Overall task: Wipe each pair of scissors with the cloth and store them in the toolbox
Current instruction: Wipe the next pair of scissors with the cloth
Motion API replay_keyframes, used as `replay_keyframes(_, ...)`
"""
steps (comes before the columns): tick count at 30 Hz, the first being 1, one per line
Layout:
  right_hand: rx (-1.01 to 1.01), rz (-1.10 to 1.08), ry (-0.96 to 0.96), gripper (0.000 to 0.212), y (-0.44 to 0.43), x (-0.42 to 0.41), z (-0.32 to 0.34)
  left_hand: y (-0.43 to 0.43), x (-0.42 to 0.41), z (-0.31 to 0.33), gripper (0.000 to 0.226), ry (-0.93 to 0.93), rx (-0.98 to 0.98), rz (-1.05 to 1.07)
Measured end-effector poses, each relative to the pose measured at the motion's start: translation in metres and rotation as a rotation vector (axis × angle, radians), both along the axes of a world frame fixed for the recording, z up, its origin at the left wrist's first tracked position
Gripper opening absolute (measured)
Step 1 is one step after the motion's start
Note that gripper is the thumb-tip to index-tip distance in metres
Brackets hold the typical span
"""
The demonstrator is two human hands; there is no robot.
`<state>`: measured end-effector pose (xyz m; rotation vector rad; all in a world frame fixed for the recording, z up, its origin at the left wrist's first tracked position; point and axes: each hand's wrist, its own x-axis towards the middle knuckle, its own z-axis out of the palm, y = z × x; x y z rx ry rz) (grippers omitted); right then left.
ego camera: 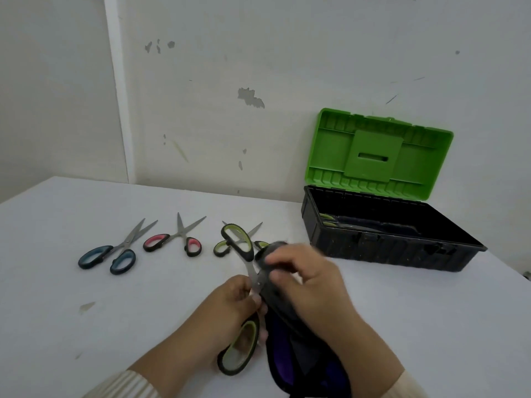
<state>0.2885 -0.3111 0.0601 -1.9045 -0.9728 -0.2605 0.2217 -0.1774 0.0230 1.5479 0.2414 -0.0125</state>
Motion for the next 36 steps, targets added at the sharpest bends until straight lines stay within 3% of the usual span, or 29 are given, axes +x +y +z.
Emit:
replay_keyframes(2,-0.247,0.053,-0.219,0.021,0.009,0.000,-0.012,0.000,0.004,-0.004,0.017,-0.036,0.196,0.053)
replay_keyframes(3,-0.273,0.036,-0.256,0.020,0.011,0.005,-0.015,0.000,0.005,-0.005,0.018,-0.037,0.225,0.060)
replay_keyframes(6,-0.205,-0.121,-0.190,0.022,0.010,0.011,-0.012,0.000,0.005,-0.004,0.014,-0.015,0.084,0.029)
replay_keyframes(10,-0.301,0.020,-0.191,0.018,0.016,-0.002,-0.011,0.000,0.006,-0.004,0.019,-0.032,0.109,0.090)
replay_keyframes(13,-0.096,-0.135,-0.138,0.018,0.013,0.012,-0.013,-0.001,0.004,-0.001,0.018,-0.036,0.073,0.069)
replay_keyframes(18,-0.178,-0.037,-0.123,0.020,0.018,-0.001,-0.020,0.002,0.005,0.000,0.015,-0.057,0.125,0.070)
replay_keyframes(20,-0.118,-0.132,-0.160,0.018,0.013,0.009,-0.018,0.006,0.004,-0.002,0.013,-0.050,0.117,0.033)
replay_keyframes(25,0.211,-0.491,0.038,0.026,-0.021,0.037,-0.008,0.005,0.003,-0.002,0.015,0.008,0.091,-0.043)
replay_keyframes(28,0.313,-0.437,-0.059,0.026,-0.025,0.025,-0.002,0.006,0.004,-0.001,0.013,0.018,0.051,-0.007)
replay_keyframes(33,-0.208,-0.008,-0.342,0.020,0.008,0.002,-0.026,0.004,0.005,0.003,0.014,-0.016,0.072,0.052)
replay_keyframes(36,-0.134,-0.103,-0.318,0.016,0.010,0.014,-0.027,0.007,0.004,0.001,0.016,-0.012,0.061,0.031)
